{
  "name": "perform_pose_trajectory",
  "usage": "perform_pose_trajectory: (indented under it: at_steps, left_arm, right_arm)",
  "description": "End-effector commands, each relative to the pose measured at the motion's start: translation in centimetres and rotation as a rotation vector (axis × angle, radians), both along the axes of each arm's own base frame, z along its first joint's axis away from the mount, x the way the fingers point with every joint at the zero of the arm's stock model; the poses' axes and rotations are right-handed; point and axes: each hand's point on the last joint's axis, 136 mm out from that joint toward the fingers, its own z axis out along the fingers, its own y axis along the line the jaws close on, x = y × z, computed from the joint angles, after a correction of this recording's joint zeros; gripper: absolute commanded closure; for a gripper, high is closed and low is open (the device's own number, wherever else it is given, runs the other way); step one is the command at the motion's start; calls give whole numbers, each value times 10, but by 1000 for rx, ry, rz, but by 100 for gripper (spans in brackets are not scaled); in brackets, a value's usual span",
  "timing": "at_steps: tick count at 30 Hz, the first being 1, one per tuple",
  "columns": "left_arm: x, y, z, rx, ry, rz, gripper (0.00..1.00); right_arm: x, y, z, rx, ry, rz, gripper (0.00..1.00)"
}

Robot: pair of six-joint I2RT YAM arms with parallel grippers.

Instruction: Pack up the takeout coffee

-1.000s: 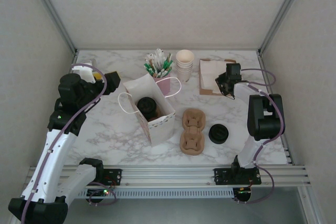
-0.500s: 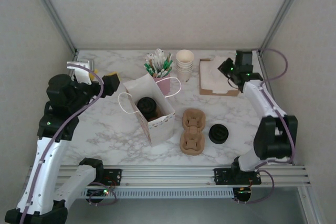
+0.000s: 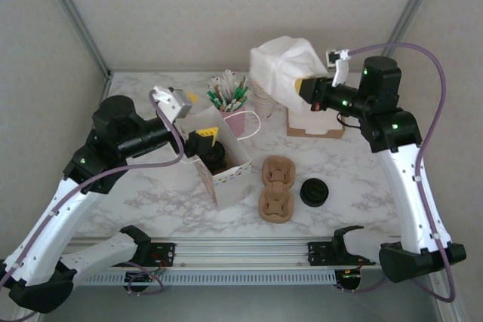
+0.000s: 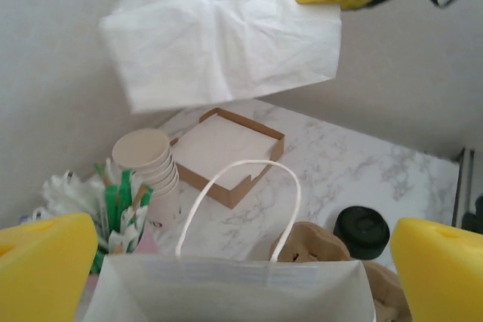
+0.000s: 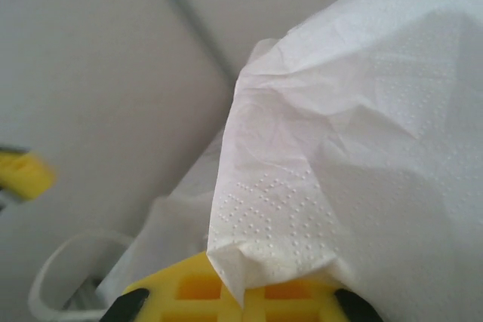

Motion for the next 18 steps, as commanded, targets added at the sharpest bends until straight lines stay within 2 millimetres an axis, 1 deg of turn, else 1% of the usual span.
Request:
perform_pose_trajectory:
  at_steps: [1,4,6,12,15,18]
  left_arm:
    - [-14,-8,23,64,-226,-66,0]
    - [-22,-17,23,130,-337,-101,0]
    - [-26,-21,26,159,-400,-107,0]
    - [-35,-26,33,221,-549,-109,0]
    - [-37,-29,31,250,-572,-126,0]
    - [-39,-34,24,284,-569,-154,0]
  right_arm:
    - [-46,16,5,-51,-29,161,100]
    - [-69,27,10,-59,-55,235,100]
    - [-80,34,11,-69,-70,277,100]
    - [-98,46,8,-103,-72,348,100]
    - [-109,53,9,-115,-86,398,100]
    - [-119,60,10,-127,-98,444,100]
